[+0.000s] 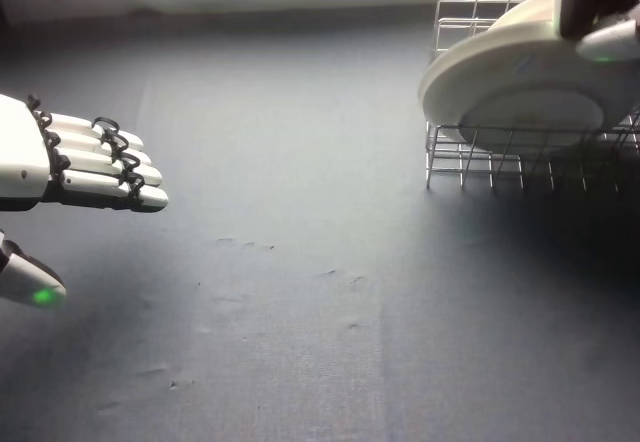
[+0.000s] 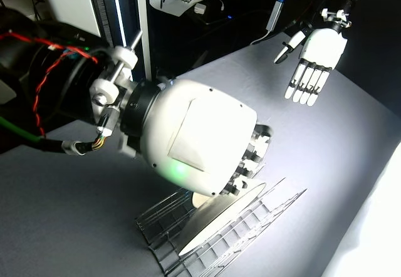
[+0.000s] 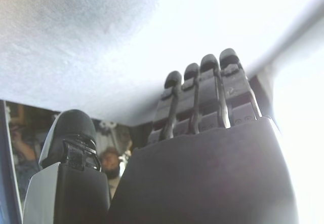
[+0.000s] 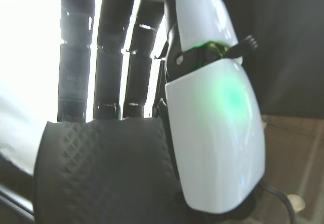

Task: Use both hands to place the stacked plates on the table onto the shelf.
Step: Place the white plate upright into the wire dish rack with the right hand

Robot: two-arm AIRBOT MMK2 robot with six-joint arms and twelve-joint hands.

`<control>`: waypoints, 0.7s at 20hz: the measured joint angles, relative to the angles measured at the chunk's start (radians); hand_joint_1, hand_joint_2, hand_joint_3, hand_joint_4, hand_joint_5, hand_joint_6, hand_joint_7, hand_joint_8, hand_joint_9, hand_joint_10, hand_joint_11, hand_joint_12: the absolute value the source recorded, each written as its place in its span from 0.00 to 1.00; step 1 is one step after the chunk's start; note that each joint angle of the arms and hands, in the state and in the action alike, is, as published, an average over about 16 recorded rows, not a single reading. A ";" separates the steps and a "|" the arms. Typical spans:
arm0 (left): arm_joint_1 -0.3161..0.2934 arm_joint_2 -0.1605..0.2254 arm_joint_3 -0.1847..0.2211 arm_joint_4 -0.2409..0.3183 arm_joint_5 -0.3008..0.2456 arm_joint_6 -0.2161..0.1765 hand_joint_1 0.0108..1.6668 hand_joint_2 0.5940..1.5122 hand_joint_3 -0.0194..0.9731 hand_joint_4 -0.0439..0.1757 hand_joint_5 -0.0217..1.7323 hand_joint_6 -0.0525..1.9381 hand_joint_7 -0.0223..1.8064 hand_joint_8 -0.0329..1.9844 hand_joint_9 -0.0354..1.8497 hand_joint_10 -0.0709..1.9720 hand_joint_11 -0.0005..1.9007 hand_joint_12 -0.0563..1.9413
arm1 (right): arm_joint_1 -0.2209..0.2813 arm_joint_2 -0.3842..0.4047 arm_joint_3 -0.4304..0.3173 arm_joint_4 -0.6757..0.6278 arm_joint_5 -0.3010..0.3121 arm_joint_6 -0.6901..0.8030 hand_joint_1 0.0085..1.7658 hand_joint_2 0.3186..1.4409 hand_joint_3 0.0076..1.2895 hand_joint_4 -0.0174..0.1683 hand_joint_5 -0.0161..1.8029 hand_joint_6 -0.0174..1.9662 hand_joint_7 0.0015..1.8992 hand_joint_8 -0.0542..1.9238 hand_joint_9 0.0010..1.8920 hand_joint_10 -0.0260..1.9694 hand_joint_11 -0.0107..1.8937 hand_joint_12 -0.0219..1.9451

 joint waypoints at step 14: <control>-0.028 0.000 -0.065 0.001 0.003 0.021 0.04 0.69 0.03 0.20 0.04 0.04 0.02 0.01 0.03 0.04 0.01 0.03 | -0.040 0.001 0.012 -0.167 0.066 0.001 0.75 0.65 0.00 0.11 0.52 0.35 0.50 0.23 0.49 0.29 0.39 0.51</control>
